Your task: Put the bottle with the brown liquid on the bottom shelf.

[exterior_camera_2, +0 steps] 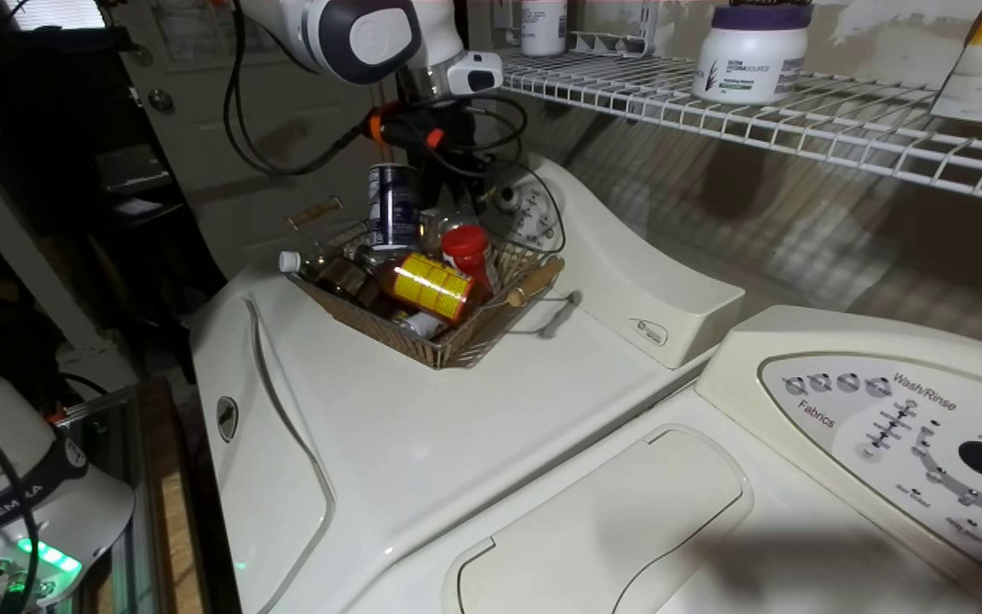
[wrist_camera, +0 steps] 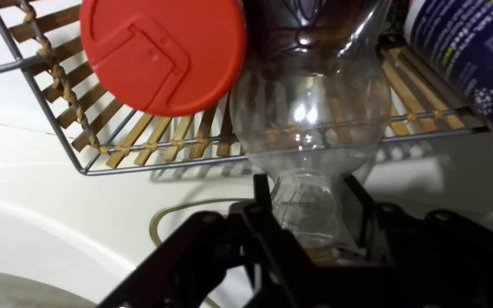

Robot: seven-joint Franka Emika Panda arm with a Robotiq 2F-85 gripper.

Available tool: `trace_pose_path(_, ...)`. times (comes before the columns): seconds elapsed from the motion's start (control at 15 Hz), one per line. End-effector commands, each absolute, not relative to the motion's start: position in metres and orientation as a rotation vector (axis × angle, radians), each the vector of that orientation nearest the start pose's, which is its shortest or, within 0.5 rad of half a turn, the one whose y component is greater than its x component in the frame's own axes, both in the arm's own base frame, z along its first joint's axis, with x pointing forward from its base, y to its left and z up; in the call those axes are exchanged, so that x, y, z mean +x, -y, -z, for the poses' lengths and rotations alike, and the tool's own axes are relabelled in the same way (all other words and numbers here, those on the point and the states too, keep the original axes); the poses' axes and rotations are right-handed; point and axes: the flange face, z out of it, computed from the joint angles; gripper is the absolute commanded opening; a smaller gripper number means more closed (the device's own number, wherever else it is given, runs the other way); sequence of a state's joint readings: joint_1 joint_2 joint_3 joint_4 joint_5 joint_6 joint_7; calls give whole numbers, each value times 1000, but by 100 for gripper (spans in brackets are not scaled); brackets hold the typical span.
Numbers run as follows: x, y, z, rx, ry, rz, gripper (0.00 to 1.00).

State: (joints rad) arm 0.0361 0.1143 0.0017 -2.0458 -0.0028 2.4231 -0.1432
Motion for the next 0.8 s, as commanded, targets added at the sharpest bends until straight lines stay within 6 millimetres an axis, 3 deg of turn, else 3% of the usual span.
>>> trace_pose_path(0.0,570,-16,-455,-3106,220,605,19)
trace_pose_path(0.33,538,-6,-489,-3037,135,853,19)
trace_pose_path(0.73,506,1,-507,-2958,72,1038,19)
